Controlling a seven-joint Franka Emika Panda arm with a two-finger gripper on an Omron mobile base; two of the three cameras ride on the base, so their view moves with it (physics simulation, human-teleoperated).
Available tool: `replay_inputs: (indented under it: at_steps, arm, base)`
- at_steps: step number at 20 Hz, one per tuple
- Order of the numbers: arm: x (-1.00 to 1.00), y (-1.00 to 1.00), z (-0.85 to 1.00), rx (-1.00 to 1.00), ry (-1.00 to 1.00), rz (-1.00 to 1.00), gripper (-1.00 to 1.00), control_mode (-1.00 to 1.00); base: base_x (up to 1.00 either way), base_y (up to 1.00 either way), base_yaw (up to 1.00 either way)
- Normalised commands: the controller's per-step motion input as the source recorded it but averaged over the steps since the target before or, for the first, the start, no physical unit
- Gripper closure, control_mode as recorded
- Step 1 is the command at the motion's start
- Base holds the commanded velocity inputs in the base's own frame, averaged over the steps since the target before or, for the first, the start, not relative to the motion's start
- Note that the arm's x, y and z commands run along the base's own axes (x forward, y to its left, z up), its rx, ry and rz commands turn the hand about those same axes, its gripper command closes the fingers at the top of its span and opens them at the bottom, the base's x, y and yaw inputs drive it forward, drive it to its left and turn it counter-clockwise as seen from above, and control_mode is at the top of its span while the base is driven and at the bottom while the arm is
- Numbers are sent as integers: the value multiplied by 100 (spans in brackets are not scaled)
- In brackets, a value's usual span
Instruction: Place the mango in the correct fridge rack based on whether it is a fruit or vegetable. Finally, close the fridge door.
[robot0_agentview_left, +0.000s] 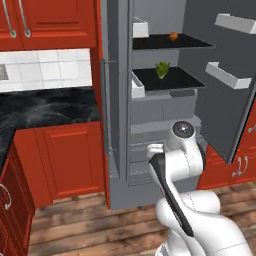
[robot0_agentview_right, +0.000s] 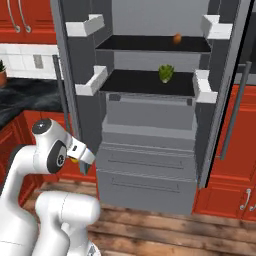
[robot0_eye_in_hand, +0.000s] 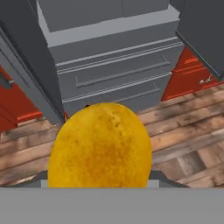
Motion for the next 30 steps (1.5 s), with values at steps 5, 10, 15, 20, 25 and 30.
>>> replay_inputs:
  at_steps: [5,10,15,20,25,30]
  arm:
    - [0,0,0,0,0,0,100,100]
    - [0,0,0,0,0,0,100,100]
    - [0,0,0,0,0,0,100,100]
    - [0,0,0,0,0,0,100,100]
    - [0,0,0,0,0,0,100,100]
    - [0,0,0,0,0,0,100,100]
  base:
    - [80,-75,1]
    - [94,-51,2]
    - [86,-12,5]
    - [68,-33,7]
    - [70,-27,7]
    - [34,-12,4]
